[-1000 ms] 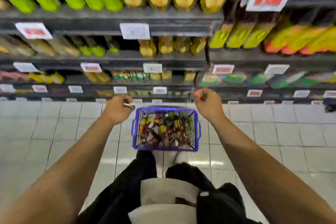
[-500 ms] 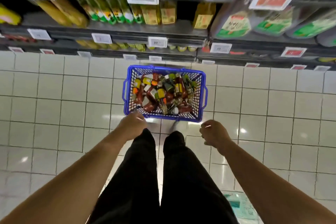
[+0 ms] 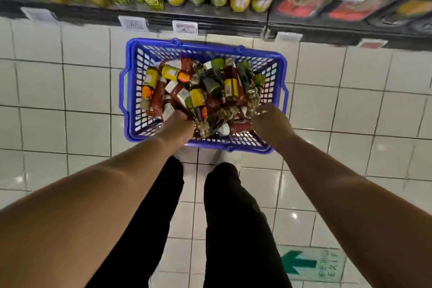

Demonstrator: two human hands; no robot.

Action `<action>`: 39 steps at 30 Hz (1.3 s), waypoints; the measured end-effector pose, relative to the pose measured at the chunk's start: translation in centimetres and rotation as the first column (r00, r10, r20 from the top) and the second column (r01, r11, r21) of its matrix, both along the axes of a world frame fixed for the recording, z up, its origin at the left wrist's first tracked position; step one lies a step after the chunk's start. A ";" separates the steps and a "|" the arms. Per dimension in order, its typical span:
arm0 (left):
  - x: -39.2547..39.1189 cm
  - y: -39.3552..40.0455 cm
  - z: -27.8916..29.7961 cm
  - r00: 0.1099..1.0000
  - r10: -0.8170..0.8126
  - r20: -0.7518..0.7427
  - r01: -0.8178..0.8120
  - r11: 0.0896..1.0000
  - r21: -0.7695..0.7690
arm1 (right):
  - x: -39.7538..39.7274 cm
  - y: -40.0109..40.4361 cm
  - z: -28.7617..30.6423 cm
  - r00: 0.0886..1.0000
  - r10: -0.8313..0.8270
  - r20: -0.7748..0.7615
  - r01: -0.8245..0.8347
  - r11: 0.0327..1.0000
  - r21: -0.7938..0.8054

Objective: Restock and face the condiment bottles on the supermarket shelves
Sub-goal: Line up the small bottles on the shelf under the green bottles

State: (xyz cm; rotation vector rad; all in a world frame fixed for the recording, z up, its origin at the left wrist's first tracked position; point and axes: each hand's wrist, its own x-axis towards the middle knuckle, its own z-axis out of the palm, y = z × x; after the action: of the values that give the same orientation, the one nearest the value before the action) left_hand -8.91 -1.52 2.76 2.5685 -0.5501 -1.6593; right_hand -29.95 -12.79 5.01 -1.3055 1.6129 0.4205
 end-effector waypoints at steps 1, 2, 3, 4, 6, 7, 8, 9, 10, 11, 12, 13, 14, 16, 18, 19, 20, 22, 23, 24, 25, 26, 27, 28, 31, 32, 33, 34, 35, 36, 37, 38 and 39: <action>0.5 0.0 -1.7 1.000 -0.004 0.021 0.003 1.000 0.013 | 0.3 -0.4 -1.7 1.000 0.005 0.009 -0.004 1.000 -0.021; 0.8 0.0 -3.4 0.999 0.029 0.040 -0.029 0.999 0.023 | 0.6 -0.9 -2.8 1.000 -0.001 0.013 0.002 0.999 -0.046; 1.1 0.1 -5.1 0.996 0.083 0.040 -0.085 0.996 0.029 | 0.8 -1.3 -4.5 1.000 -0.014 0.012 0.015 0.995 -0.096; 1.2 0.1 -6.7 0.989 0.144 0.019 -0.145 0.989 0.038 | 1.2 -1.7 -5.6 1.000 -0.030 0.007 0.031 0.990 -0.138; 1.5 0.0 -9.8 0.977 0.208 -0.037 -0.207 0.978 0.028 | 1.9 -2.0 -7.8 0.999 -0.048 -0.015 0.043 0.971 -0.236; 1.5 -0.1 -10.7 0.970 0.236 -0.060 -0.236 0.972 0.013 | 2.3 -2.1 -8.8 0.998 -0.057 -0.021 0.049 0.963 -0.264; 1.5 -0.3 -11.6 0.955 0.287 -0.068 -0.288 0.958 0.004 | 2.8 -2.2 -9.5 0.998 -0.060 -0.034 0.048 0.960 -0.275; 1.4 -0.7 -12.2 0.939 0.336 -0.069 -0.337 0.941 -0.001 | 3.2 -2.4 -10.3 0.998 -0.048 -0.047 0.033 0.961 -0.275; 1.2 -1.0 -12.7 0.921 0.382 -0.070 -0.383 0.924 0.002 | 3.5 -2.4 -10.7 0.997 -0.039 -0.069 0.020 0.965 -0.263; 1.0 -1.3 -13.0 0.909 0.411 -0.072 -0.412 0.911 0.006 | 3.7 -2.5 -11.4 0.995 -0.033 -0.092 0.009 0.968 -0.252; 0.9 -1.6 -13.4 0.914 0.402 -0.050 -0.402 0.916 0.023 | 3.8 -2.7 -11.9 0.993 -0.025 -0.112 -0.002 0.971 -0.240; 0.9 -1.6 -13.8 0.927 0.375 -0.023 -0.374 0.927 0.029 | 4.0 -2.7 -12.4 0.991 -0.014 -0.134 -0.019 0.971 -0.240; 1.0 -1.7 -14.0 0.934 0.356 -0.017 -0.356 0.934 0.029 | 4.1 -2.8 -12.8 0.988 -0.003 -0.158 -0.036 0.970 -0.240; 1.3 -1.5 -14.6 0.896 0.432 -0.099 -0.433 0.901 0.015 | 4.3 -3.0 -13.7 0.979 0.012 -0.202 -0.064 0.966 -0.252; 1.8 -1.4 -15.2 0.801 0.572 -0.178 -0.574 0.818 0.044 | 4.3 -3.1 -14.3 0.972 0.031 -0.233 -0.094 0.959 -0.268; 2.0 -1.4 -15.4 0.756 0.624 -0.201 -0.628 0.777 0.050 | 4.3 -3.2 -14.7 0.968 0.040 -0.248 -0.108 0.957 -0.271; 2.1 -1.4 -15.5 0.720 0.658 -0.219 -0.664 0.745 0.054 | 4.2 -3.3 -14.9 0.965 0.051 -0.259 -0.123 0.954 -0.272; 2.1 -1.3 -15.8 0.687 0.687 -0.237 -0.699 0.714 0.042 | 3.9 -3.5 -15.5 0.963 0.069 -0.261 -0.145 0.948 -0.282; 2.1 -1.2 -16.2 0.686 0.687 -0.239 -0.704 0.710 0.018 | 3.8 -3.5 -15.7 0.965 0.075 -0.250 -0.148 0.947 -0.285; 2.0 -1.0 -16.5 0.694 0.679 -0.237 -0.701 0.714 -0.007 | 3.8 -3.4 -15.7 0.969 0.076 -0.237 -0.144 0.948 -0.284; 2.0 -0.8 -16.7 0.710 0.667 -0.228 -0.690 0.724 -0.029 | 3.7 -3.3 -15.7 0.972 0.072 -0.226 -0.135 0.950 -0.280; 1.9 -0.8 -16.8 0.736 0.646 -0.205 -0.667 0.743 -0.053 | 3.7 -3.3 -15.6 0.973 0.066 -0.219 -0.127 0.953 -0.275; 1.9 -0.8 -16.8 0.775 0.610 -0.162 -0.627 0.776 -0.076 | 3.7 -3.2 -15.5 0.974 0.059 -0.217 -0.118 0.955 -0.271; 1.9 -0.8 -16.6 0.816 0.567 -0.107 -0.577 0.811 -0.099 | 3.7 -3.1 -15.2 0.976 0.045 -0.212 -0.104 0.955 -0.277; 1.9 -1.1 -15.6 0.880 0.475 0.017 -0.467 0.870 -0.157 | 3.4 -2.7 -14.5 0.986 0.014 -0.164 -0.066 0.947 -0.313; 2.0 -1.2 -15.2 0.885 0.465 0.030 -0.456 0.877 -0.151 | 3.3 -2.5 -14.3 0.988 0.015 -0.153 -0.062 0.949 -0.310; 2.1 -1.3 -14.9 0.885 0.464 0.034 -0.456 0.880 -0.131 | 3.1 -2.4 -14.2 0.989 0.019 -0.150 -0.064 0.951 -0.302; 2.3 -1.4 -14.6 0.884 0.465 0.043 -0.459 0.882 -0.109 | 3.0 -2.2 -14.1 0.988 0.022 -0.153 -0.066 0.954 -0.292; 2.6 -1.6 -14.3 0.882 0.468 0.058 -0.463 0.882 -0.089 | 2.9 -1.9 -13.9 0.987 0.018 -0.161 -0.064 0.956 -0.285; 3.0 -1.7 -14.1 0.880 0.469 0.075 -0.464 0.882 -0.074 | 2.8 -1.7 -13.6 0.985 0.006 -0.173 -0.055 0.959 -0.279; 3.5 -1.8 -14.0 0.881 0.464 0.093 -0.459 0.886 -0.068 | 2.7 -1.5 -13.4 0.983 -0.006 -0.183 -0.046 0.960 -0.277; 4.0 -1.7 -14.0 0.888 0.447 0.112 -0.442 0.894 -0.067 | 2.6 -1.2 -13.1 0.982 -0.020 -0.189 -0.034 0.961 -0.276; 4.4 -1.5 -14.0 0.899 0.420 0.126 -0.414 0.907 -0.070 | 2.4 -1.0 -12.7 0.981 -0.034 -0.190 -0.021 0.960 -0.280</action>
State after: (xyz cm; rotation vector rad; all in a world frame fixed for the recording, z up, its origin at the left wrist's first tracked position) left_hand -4.51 -3.03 -11.28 2.5473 -0.0223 -1.3183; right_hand -27.51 -13.80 -7.72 -1.5071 1.8919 0.3298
